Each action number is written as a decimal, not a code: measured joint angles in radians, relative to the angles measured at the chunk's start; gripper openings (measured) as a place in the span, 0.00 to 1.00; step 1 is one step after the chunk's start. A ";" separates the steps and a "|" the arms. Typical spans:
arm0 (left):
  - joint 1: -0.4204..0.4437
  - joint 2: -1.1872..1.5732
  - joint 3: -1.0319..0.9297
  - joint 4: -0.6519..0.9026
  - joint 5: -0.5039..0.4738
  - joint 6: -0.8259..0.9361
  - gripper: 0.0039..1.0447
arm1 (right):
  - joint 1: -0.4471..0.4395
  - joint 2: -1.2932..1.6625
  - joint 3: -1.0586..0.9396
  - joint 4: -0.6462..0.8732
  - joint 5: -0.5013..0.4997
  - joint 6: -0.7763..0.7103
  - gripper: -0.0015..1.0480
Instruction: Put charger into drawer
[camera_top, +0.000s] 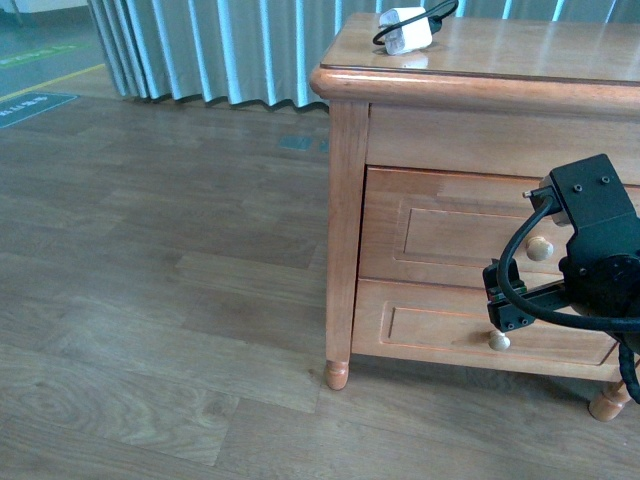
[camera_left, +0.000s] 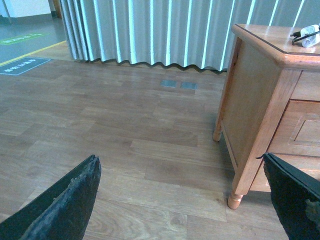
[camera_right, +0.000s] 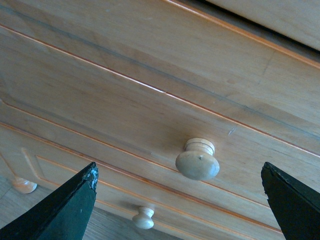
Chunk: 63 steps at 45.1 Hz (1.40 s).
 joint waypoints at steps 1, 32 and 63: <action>0.000 0.000 0.000 0.000 0.000 0.000 0.94 | -0.002 0.007 0.009 -0.001 0.000 0.001 0.92; 0.000 0.000 0.000 0.000 0.000 0.000 0.94 | -0.017 0.069 0.089 -0.013 0.026 0.051 0.53; 0.000 0.000 0.000 0.000 0.000 0.000 0.94 | -0.003 0.069 0.097 -0.014 0.052 0.055 0.21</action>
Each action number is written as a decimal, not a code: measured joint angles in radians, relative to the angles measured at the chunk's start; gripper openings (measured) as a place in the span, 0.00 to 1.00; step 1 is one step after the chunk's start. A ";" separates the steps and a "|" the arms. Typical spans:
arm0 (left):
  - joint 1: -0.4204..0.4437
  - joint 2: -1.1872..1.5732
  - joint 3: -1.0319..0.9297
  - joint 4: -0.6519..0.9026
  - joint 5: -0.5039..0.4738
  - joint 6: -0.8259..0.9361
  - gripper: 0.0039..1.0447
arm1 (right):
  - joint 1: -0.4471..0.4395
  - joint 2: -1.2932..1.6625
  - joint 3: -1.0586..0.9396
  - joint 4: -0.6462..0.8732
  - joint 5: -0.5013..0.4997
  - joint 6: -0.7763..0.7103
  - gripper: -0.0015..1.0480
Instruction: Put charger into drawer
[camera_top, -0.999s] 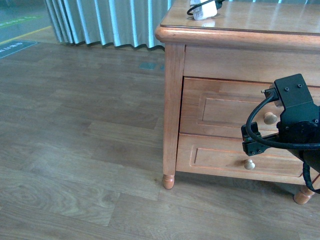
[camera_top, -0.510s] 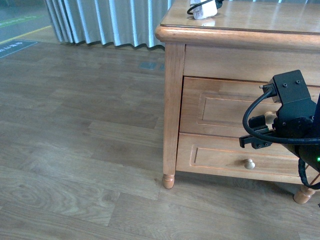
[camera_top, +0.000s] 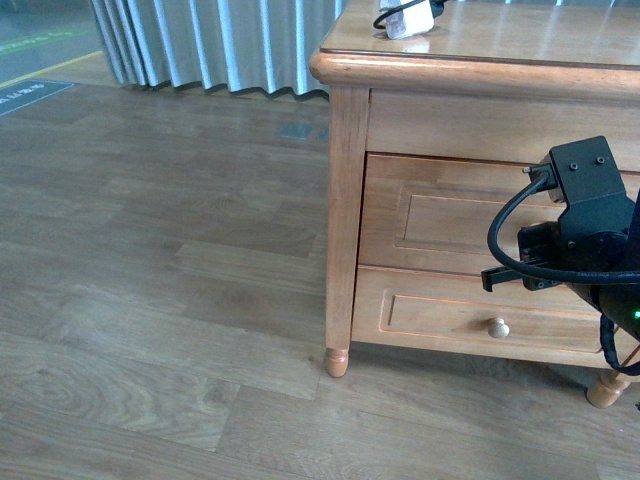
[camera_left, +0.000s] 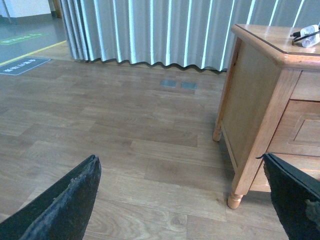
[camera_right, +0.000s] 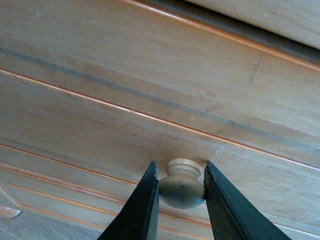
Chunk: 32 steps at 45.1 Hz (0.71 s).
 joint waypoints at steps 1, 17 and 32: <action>0.000 0.000 0.000 0.000 0.000 0.000 0.94 | 0.000 0.000 0.000 0.000 0.000 0.000 0.21; 0.000 0.000 0.000 0.000 0.000 0.000 0.94 | -0.003 0.001 0.000 0.002 -0.001 -0.002 0.28; 0.000 0.000 0.000 0.000 0.000 0.000 0.94 | -0.004 0.013 0.001 0.002 -0.006 0.003 0.53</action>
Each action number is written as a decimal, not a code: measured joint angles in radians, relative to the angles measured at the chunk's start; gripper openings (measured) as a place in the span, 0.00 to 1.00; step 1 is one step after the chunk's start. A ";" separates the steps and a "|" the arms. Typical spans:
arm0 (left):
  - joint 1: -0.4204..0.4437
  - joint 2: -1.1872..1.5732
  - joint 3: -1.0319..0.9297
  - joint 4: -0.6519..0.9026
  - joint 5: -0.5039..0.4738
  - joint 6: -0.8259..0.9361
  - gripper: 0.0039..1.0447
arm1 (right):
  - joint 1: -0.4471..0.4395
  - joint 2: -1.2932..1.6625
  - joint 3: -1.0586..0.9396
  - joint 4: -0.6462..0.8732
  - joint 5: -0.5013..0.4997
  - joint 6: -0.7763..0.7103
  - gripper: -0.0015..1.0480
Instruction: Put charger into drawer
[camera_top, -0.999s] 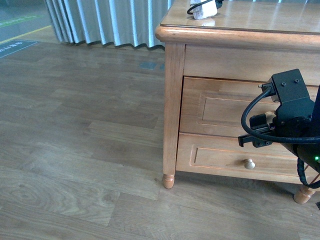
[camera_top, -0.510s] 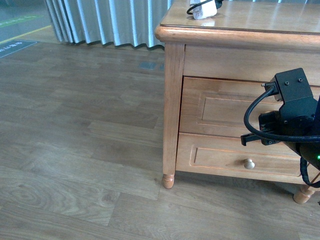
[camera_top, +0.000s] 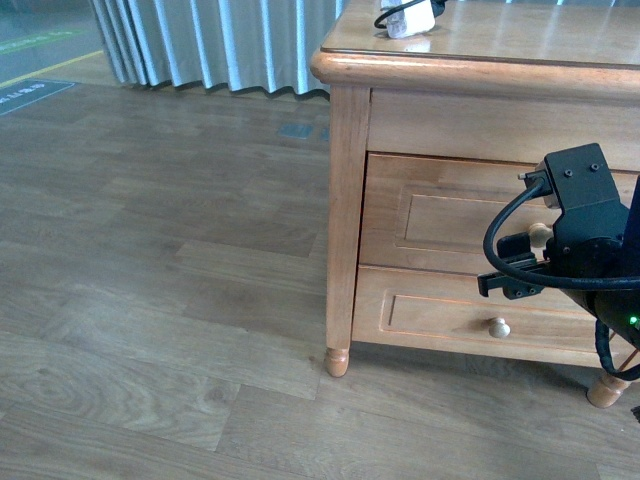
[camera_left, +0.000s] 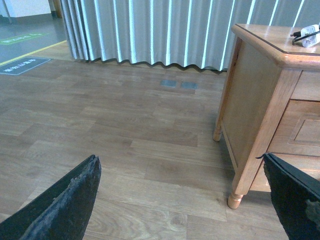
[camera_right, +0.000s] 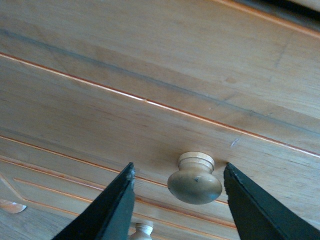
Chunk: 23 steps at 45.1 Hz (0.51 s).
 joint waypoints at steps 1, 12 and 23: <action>0.000 0.000 0.000 0.000 0.000 0.000 0.94 | -0.001 0.000 0.000 0.000 0.000 0.000 0.47; 0.000 0.000 0.000 0.000 0.000 0.000 0.94 | -0.006 0.000 0.002 0.000 0.003 -0.003 0.22; 0.000 0.000 0.000 0.000 0.000 0.000 0.94 | -0.010 -0.001 -0.001 -0.003 -0.009 -0.003 0.22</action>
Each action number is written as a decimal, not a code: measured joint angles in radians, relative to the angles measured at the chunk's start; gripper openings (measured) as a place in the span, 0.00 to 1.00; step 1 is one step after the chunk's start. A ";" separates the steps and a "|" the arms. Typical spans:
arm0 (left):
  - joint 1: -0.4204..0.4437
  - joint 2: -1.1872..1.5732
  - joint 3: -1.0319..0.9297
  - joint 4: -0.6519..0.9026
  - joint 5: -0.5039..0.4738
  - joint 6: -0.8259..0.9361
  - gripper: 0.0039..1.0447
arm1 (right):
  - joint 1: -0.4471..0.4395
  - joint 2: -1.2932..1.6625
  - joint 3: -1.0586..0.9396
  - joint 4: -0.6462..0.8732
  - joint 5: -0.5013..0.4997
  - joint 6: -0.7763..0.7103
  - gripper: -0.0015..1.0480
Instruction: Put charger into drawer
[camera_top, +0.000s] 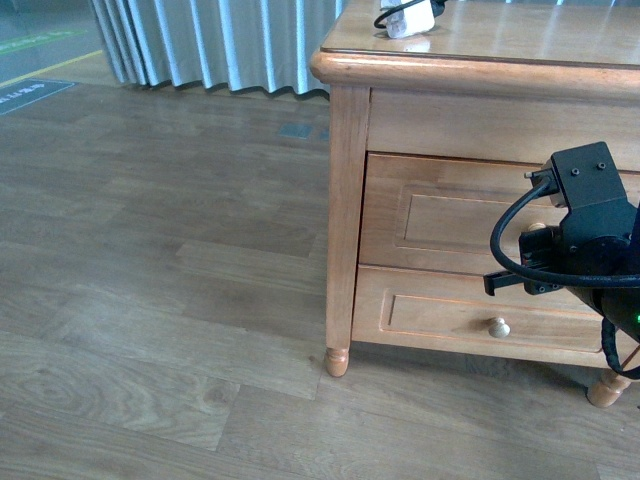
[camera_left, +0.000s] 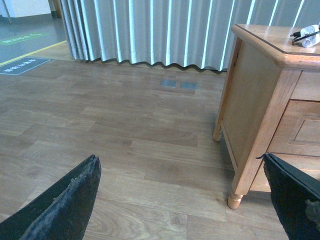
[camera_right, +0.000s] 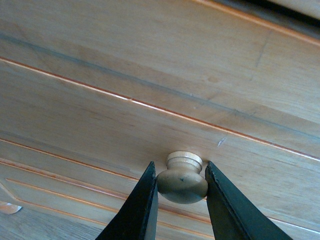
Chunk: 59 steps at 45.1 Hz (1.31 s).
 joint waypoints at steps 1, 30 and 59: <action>0.000 0.000 0.000 0.000 0.000 0.000 0.94 | -0.001 -0.002 -0.002 -0.001 -0.005 0.000 0.22; 0.000 0.000 0.000 0.000 0.000 0.000 0.94 | 0.002 -0.544 -0.574 -0.209 -0.129 -0.003 0.21; 0.000 0.000 0.000 0.000 0.000 0.000 0.94 | -0.301 -1.633 -0.676 -1.037 -0.275 0.074 0.91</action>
